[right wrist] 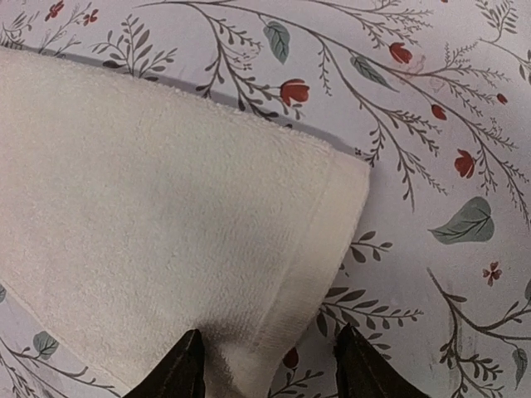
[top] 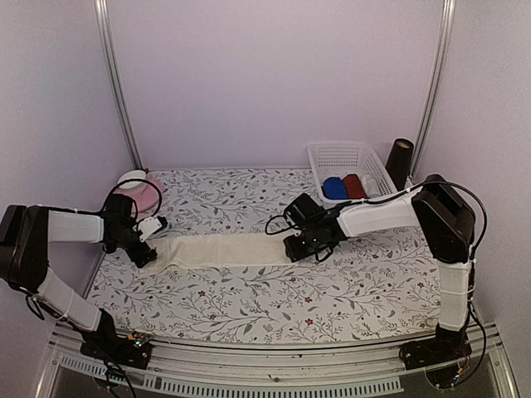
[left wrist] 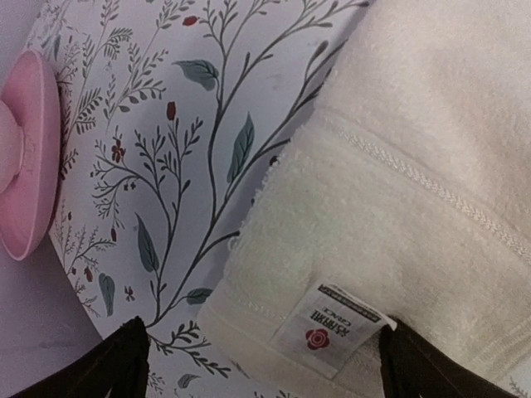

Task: Roll the towels
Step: Adjust the towel at the center of the board, then pick up the towel from the center of the board.

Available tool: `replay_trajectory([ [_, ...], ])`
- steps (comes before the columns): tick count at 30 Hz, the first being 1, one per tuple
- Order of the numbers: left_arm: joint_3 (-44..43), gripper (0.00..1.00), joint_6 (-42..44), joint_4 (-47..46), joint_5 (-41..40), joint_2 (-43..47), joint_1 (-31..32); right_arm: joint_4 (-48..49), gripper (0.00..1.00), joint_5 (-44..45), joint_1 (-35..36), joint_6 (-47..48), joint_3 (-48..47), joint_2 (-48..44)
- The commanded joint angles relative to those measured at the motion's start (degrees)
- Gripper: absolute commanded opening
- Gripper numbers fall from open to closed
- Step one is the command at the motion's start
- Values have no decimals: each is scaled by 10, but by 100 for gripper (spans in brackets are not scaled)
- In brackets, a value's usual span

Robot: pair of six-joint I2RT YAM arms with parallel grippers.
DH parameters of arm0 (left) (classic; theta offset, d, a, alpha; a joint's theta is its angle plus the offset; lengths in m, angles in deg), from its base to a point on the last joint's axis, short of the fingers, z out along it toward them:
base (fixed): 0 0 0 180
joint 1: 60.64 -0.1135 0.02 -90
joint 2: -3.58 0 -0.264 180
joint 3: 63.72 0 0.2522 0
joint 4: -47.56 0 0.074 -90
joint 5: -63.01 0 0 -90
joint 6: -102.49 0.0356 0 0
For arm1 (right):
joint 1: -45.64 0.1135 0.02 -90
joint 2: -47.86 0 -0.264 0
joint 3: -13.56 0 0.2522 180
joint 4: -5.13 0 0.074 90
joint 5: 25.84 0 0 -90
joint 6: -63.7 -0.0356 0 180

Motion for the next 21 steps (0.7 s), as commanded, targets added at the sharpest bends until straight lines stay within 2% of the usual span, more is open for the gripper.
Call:
replay_trajectory([
  [1,7,97,55,78,-44,-3,-17,-64,53,62,7,23,-34,36],
  [6,-8,97,115,132,-36,35,-26,-111,55,112,9,32,-49,52],
  [12,-32,97,130,174,-9,50,-30,-167,60,175,10,34,-31,36],
  [21,-71,97,113,250,165,92,-26,-167,64,178,-34,47,42,-33],
])
